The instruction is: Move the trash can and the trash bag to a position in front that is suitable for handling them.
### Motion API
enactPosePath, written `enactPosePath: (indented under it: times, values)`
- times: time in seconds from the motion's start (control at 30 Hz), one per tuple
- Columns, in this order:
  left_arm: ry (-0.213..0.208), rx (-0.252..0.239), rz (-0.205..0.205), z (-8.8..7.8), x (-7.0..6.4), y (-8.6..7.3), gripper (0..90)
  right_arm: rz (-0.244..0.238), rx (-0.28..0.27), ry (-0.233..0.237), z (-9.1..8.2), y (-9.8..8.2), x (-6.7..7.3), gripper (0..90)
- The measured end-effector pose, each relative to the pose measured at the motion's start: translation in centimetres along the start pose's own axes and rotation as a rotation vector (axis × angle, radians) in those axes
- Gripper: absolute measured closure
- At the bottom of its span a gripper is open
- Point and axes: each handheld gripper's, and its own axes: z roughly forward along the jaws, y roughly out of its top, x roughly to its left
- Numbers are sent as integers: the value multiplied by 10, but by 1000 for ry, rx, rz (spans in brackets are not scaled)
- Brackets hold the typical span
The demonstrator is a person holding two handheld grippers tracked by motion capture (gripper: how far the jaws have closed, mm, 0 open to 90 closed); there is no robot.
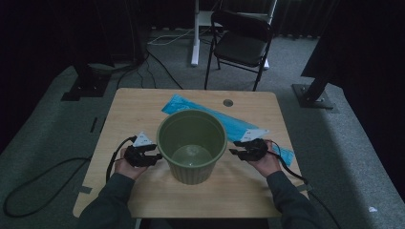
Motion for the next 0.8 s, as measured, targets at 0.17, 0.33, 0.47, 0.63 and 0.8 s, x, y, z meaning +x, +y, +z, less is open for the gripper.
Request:
enactPosePath:
  times: [0.17,0.33,0.47,0.63,0.8]
  values:
    - [-4,-4,1,1,1,2,474,40,37,-45,-6,-17,-18,587]
    - [-9,-7,1,5,3,4,472,83,65,-76,-5,-32,-33,599]
    - [-7,-2,0,6,4,3,471,101,72,-103,-1,-35,-43,598]
    - [-4,-1,-4,6,6,2,471,123,75,-135,10,-32,-55,571]
    - [-3,6,3,6,6,1,471,120,102,-147,23,-28,-60,517]
